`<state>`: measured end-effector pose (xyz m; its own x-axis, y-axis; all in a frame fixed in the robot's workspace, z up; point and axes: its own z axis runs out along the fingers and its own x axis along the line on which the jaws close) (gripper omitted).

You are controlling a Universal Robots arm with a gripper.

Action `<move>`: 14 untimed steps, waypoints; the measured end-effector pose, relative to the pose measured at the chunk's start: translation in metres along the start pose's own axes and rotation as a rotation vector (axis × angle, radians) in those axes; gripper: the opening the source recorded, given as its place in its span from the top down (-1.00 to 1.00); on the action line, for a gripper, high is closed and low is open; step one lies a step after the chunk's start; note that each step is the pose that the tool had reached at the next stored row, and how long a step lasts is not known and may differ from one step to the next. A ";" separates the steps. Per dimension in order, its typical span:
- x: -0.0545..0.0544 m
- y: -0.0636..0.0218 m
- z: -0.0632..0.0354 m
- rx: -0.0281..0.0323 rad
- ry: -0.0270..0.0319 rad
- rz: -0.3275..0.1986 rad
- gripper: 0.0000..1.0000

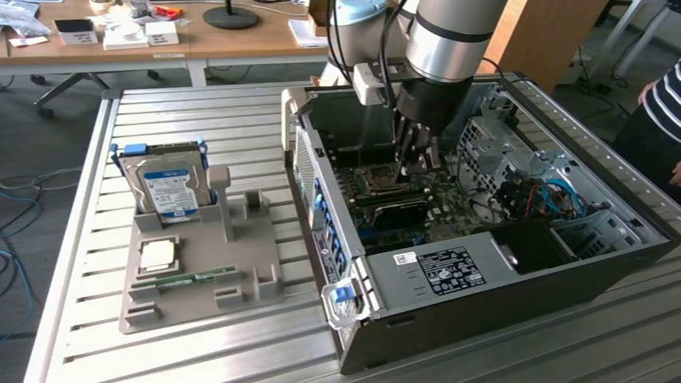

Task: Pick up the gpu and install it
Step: 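Press down on the gpu until it lock into place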

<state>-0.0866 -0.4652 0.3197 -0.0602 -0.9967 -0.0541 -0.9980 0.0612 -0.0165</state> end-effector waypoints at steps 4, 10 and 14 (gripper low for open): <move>0.000 0.0000 0.0000 0.0000 0.0000 0.000 0.79; 0.000 0.0000 0.0000 -0.0001 0.0001 0.000 0.79; -0.004 0.0000 0.0008 -0.0001 0.0000 0.000 0.79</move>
<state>-0.0864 -0.4611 0.3191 -0.0602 -0.9967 -0.0540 -0.9980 0.0612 -0.0164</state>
